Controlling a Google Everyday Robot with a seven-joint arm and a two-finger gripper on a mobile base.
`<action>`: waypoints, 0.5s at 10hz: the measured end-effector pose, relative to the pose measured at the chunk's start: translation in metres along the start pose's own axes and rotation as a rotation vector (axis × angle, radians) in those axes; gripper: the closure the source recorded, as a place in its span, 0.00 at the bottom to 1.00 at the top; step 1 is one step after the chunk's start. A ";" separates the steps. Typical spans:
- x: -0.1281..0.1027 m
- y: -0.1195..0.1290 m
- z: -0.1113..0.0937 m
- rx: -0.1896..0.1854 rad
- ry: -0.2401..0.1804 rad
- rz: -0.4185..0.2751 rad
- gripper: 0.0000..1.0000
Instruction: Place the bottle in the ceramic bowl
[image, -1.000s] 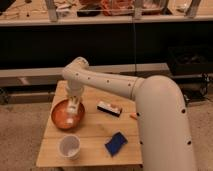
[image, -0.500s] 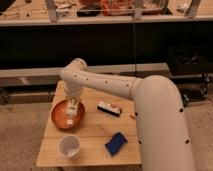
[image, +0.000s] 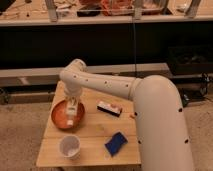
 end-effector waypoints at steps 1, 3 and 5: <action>0.000 -0.001 0.001 0.000 0.001 -0.005 0.86; -0.001 -0.002 0.002 -0.001 0.002 -0.014 0.78; -0.002 -0.003 0.003 -0.002 0.002 -0.023 0.56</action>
